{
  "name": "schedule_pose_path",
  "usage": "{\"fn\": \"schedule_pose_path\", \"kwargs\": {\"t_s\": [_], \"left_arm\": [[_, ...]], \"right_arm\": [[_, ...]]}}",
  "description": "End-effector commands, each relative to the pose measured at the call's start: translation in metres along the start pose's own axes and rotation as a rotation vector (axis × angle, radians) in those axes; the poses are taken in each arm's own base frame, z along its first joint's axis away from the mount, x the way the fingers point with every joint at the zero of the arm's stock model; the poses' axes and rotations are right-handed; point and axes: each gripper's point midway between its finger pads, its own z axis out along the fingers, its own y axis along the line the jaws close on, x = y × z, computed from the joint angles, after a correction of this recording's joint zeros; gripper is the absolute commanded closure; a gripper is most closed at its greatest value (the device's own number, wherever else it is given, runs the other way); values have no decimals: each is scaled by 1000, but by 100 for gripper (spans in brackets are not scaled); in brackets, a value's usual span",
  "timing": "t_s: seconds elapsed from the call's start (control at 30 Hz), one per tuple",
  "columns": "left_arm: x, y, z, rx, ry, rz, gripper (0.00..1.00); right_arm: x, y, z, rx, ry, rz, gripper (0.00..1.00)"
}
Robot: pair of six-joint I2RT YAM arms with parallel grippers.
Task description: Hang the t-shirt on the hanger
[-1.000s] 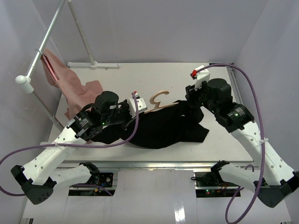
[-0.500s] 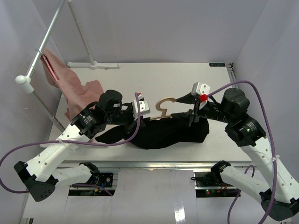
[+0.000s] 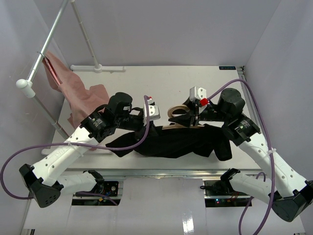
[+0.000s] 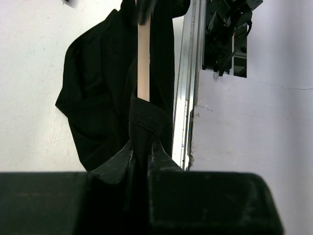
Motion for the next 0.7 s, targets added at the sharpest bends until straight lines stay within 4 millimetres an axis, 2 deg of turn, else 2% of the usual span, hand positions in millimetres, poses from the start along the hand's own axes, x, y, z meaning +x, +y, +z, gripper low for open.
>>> {"fn": "schedule_pose_path", "kwargs": {"t_s": [0.0, 0.13, 0.27, 0.33, 0.4, 0.57, 0.67], "left_arm": [[-34, -4, -7, 20, -91, 43, 85], [-61, 8, -24, -94, -147, 94, 69], [-103, 23, -57, -265, -244, 105, 55], [-111, 35, -68, -358, -251, 66, 45], [-111, 44, -75, -420, -233, 28, 41], [-89, 54, -86, -524, -177, -5, 41], [-71, 65, -106, -657, -149, 0, 43]], "right_arm": [[-31, 20, -2, -89, -129, -50, 90], [-37, 18, -5, -61, -110, -16, 92], [-25, 8, -7, 7, -35, 46, 92], [-20, 4, -8, 35, -3, 63, 92], [-18, -1, -9, 63, 13, 72, 92], [-29, -12, -12, 112, 5, 84, 92], [-53, -21, -18, 165, -12, 83, 92]]}}
